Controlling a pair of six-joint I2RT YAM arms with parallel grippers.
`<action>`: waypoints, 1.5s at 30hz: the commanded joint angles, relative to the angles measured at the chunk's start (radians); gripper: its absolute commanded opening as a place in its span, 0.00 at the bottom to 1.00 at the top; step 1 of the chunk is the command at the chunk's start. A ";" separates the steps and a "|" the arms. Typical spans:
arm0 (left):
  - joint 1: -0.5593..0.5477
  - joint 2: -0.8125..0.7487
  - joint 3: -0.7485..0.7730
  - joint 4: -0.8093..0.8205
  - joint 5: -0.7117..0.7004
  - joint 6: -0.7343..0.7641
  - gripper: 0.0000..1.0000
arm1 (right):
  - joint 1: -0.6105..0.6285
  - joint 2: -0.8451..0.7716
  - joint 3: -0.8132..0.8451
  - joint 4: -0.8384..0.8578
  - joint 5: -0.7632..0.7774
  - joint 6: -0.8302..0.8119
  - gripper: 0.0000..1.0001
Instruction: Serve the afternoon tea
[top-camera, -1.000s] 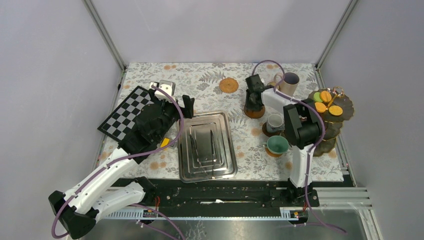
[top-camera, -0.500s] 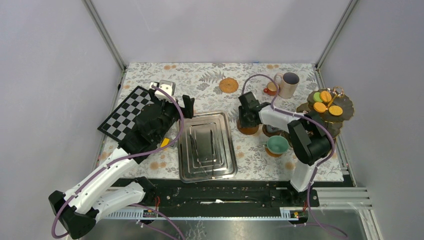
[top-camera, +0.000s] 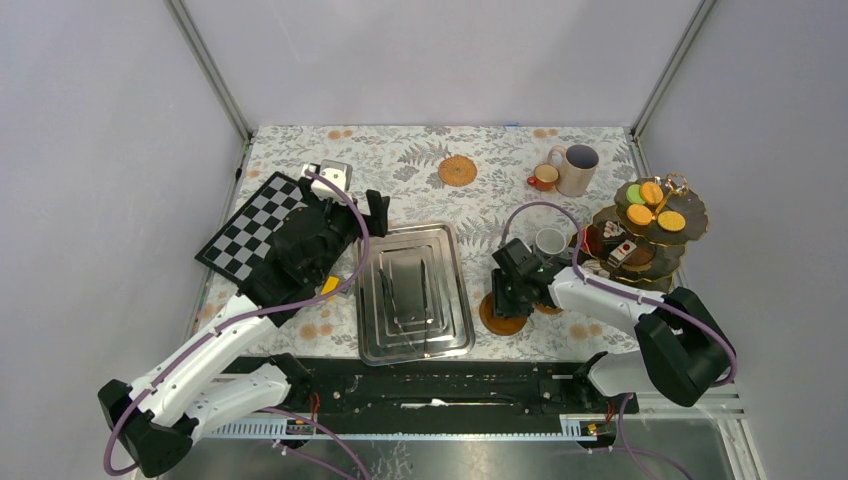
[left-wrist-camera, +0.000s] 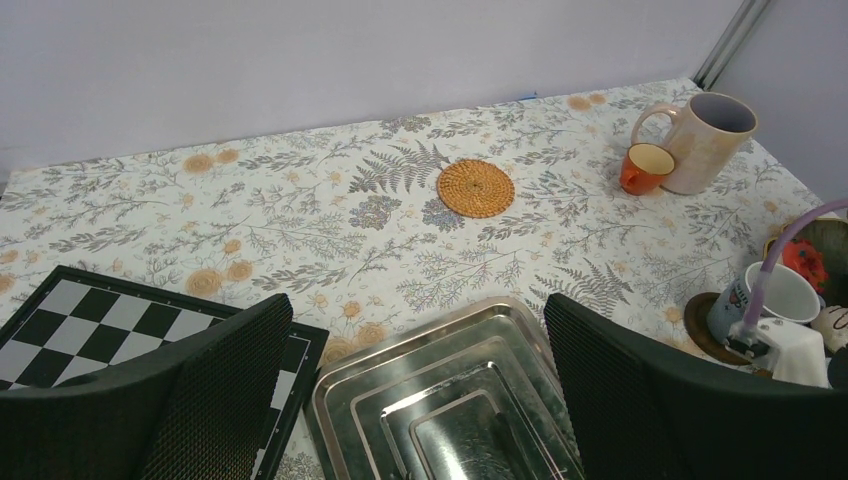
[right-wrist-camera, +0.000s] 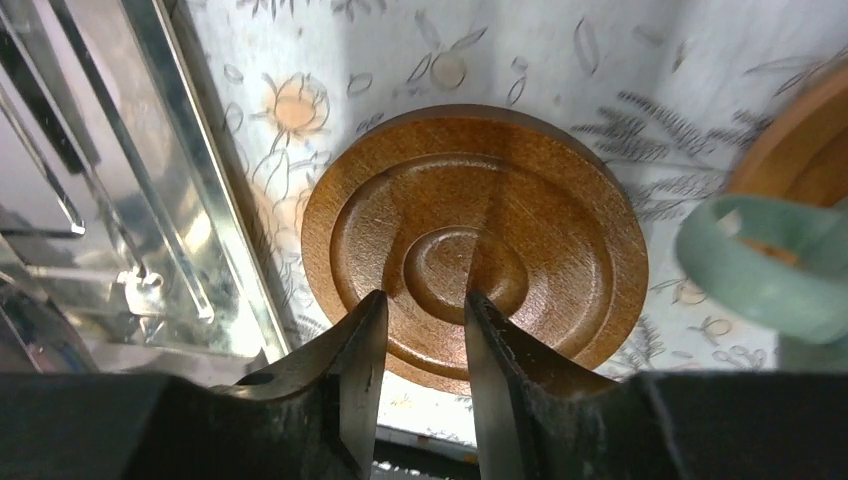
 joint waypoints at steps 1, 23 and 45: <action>-0.004 0.008 0.051 0.011 0.009 -0.006 0.99 | 0.041 -0.020 -0.023 -0.077 -0.061 0.072 0.42; -0.004 0.067 0.322 -0.189 0.134 -0.124 0.99 | -0.136 0.027 0.702 -0.190 0.468 -0.201 1.00; -0.005 0.035 0.100 -0.111 0.046 -0.031 0.99 | -0.528 1.017 1.823 -0.555 0.520 -0.321 0.63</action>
